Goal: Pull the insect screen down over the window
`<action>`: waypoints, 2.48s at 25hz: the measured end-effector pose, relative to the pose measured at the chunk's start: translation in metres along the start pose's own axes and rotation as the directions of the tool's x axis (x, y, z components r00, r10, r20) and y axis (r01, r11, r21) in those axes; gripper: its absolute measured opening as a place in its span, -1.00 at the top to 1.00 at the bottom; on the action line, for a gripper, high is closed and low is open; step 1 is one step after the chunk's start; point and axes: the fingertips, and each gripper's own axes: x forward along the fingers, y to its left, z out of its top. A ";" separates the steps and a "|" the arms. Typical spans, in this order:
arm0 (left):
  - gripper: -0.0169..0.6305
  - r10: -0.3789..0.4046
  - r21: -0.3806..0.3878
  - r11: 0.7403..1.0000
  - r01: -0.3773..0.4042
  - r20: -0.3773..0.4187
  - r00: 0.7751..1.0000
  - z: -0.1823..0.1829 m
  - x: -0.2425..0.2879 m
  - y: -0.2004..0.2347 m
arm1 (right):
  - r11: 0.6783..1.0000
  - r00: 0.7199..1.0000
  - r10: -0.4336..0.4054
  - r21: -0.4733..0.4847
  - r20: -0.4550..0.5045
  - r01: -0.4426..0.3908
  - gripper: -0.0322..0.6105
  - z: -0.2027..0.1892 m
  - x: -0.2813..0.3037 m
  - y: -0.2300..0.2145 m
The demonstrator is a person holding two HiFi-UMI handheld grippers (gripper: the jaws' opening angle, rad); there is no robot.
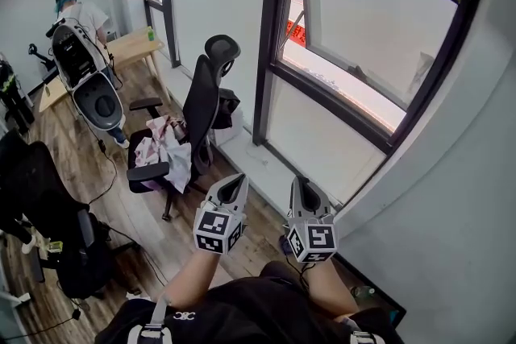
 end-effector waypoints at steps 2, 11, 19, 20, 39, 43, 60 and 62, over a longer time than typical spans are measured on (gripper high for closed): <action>0.92 0.000 -0.002 1.000 0.000 0.005 1.000 0.001 -0.004 0.004 | 1.000 1.000 0.000 -0.016 0.003 0.000 0.89 0.001 0.001 0.005; 0.92 0.017 0.023 1.000 -0.018 0.042 0.999 0.012 -0.001 0.042 | 0.998 0.999 -0.027 -0.060 0.033 0.029 0.89 0.007 0.029 0.010; 0.92 -0.011 0.032 0.999 0.009 0.046 0.999 0.007 0.043 0.064 | 0.996 0.997 -0.075 -0.053 0.031 0.076 0.89 -0.006 0.071 -0.018; 0.92 -0.015 0.030 0.999 0.014 0.046 0.999 0.007 0.052 0.066 | 0.995 0.996 -0.081 -0.053 0.029 0.083 0.89 -0.008 0.077 -0.024; 0.92 -0.113 0.039 0.993 0.113 0.004 0.994 0.001 0.289 0.126 | 0.984 0.984 -0.176 -0.008 0.007 0.176 0.89 -0.044 0.257 -0.161; 0.92 -0.155 0.042 0.987 0.155 -0.004 0.988 0.008 0.356 0.133 | 0.979 0.979 -0.203 -0.002 -0.003 0.203 0.89 -0.049 0.304 -0.201; 0.92 -0.278 0.003 0.960 0.279 -0.041 0.960 0.015 0.579 0.151 | 0.962 0.962 -0.272 -0.010 -0.021 0.272 0.89 -0.051 0.451 -0.337; 0.92 -0.316 -0.004 0.949 0.317 -0.050 0.947 0.012 0.598 0.144 | 0.952 0.952 -0.306 -0.024 -0.017 0.305 0.89 -0.051 0.453 -0.351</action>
